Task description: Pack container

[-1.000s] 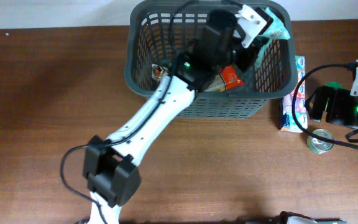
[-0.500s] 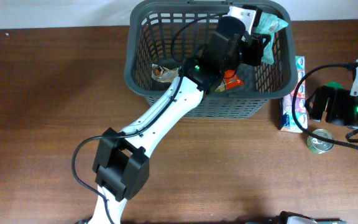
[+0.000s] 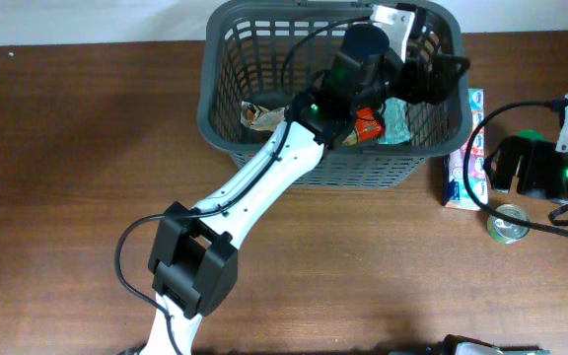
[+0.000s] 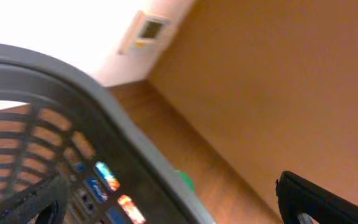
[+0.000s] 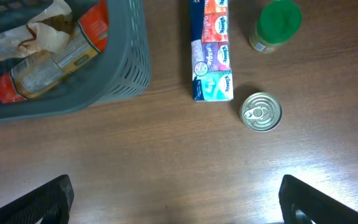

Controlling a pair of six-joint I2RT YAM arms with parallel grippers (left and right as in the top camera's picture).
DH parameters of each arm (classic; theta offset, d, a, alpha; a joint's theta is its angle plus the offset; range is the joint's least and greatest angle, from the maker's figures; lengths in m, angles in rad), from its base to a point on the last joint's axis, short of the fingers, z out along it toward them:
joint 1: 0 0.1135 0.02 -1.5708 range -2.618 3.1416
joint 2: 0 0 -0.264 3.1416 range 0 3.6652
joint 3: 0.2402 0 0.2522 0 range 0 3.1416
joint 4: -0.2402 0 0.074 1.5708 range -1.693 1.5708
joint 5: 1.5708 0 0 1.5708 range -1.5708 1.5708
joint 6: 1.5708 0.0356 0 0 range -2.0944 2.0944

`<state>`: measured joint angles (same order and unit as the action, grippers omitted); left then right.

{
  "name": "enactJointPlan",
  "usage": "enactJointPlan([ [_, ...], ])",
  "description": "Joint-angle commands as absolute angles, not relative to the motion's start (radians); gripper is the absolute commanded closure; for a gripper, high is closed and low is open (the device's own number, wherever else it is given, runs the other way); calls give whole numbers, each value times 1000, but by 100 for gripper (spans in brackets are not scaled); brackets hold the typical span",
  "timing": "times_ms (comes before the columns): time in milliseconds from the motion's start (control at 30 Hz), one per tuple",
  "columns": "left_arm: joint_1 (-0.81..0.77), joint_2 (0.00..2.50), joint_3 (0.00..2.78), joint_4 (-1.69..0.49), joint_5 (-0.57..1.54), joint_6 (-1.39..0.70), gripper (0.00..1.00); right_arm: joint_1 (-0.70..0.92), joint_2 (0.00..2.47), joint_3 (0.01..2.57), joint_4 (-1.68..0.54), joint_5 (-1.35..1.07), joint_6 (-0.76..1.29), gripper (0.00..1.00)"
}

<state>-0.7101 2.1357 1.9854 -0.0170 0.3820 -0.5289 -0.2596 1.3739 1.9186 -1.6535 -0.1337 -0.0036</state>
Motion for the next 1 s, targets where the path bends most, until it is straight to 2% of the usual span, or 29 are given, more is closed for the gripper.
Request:
enactJointPlan([
  [0,-686,2070,2002,-50,567,-393,1,-262,1377,1921,-1654,-147,-7,1],
  [167,-650,1922,2002,-282,594,-91,1,-262,1377,1921,-1654,-147,-7,1],
  [233,-627,1821,2002,-452,546,93,1,-262,1377,1921,-1654,-147,-7,1],
  [367,-551,1672,2002,-699,485,295,1,-262,1377,1921,-1654,-147,-7,1],
  [600,-246,1481,2002,-1046,429,475,1,-262,1377,1921,-1654,-147,-7,1],
  [833,82,1443,1995,-1328,429,713,1,-262,1377,1921,-1654,-147,-7,1],
  [967,175,1443,1947,-1369,475,758,1,-262,1377,1921,-1661,-147,-7,1],
])
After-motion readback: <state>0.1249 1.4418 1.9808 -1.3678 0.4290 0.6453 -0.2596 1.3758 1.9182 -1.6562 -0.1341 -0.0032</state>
